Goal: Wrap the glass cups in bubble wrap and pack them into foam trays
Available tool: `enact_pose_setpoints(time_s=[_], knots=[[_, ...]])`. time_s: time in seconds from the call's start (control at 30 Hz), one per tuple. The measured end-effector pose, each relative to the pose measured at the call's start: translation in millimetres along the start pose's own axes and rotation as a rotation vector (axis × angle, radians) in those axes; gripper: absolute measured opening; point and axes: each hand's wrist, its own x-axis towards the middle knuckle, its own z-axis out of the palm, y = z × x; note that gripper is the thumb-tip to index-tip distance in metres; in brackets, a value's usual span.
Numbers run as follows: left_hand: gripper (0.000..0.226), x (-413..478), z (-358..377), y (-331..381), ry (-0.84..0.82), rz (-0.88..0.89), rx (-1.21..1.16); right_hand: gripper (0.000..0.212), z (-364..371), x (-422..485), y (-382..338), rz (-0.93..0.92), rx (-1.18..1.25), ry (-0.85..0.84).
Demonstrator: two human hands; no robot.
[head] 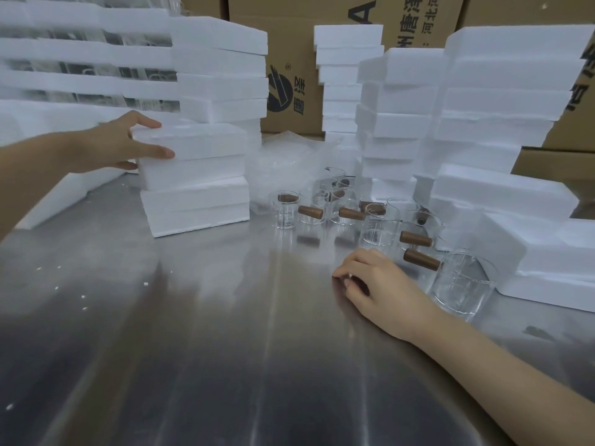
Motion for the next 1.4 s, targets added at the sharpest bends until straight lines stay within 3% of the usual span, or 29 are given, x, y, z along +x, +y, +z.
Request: enact_pose_setpoints(time_s=[0.2, 0.53, 0.6, 0.67, 0.77, 0.83, 0.97, 1.07, 1.13, 1.2, 1.3, 1.4], knots=[[0.066, 2, 5, -4, 0.098, 0.028, 0.05, 0.023, 1, 0, 0, -0.003, -0.002, 0.001], [0.079, -4, 4, -3, 0.082, -0.02, 0.164, 0.023, 1, -1, 0, -0.01, -0.009, 0.004], [0.079, -10, 4, 0, 0.119, 0.052, 0.191, 0.023, 0, 0, 0, -0.013, -0.013, 0.005], [0.068, -19, 12, 4, 0.32, 0.284, 0.054, 0.024, 0, 0, 0, -0.016, -0.012, 0.003], [0.037, -44, 45, 14, 0.889, 0.484, -0.161, 0.024, 0, -1, 0, -0.023, -0.019, 0.01], [0.021, -60, 83, 17, 0.946, 0.603, -0.14, 0.023, 1, 0, 0, -0.032, -0.028, 0.014], [0.017, -97, 184, 28, 0.634, 0.552, -0.173, 0.025, 0, 0, -1, -0.046, -0.034, 0.011], [0.006, -112, 228, 30, 0.384, 0.649, 0.093, 0.027, -11, -2, -7, -0.066, -0.063, 0.087], [0.006, -109, 230, 29, 0.33, 0.707, 0.275, 0.025, -22, -4, -8, -0.087, -0.104, 0.267], [0.007, -111, 227, 28, 0.319, 0.677, 0.281, 0.026, -37, -6, -3, -0.026, -0.156, 0.464], [0.01, -114, 222, 21, 0.31, 0.622, 0.224, 0.024, -62, -11, 20, 0.162, -0.208, 0.671], [0.011, -112, 217, 15, 0.291, 0.598, 0.197, 0.033, -84, -20, 60, 0.381, -0.281, 0.762]])
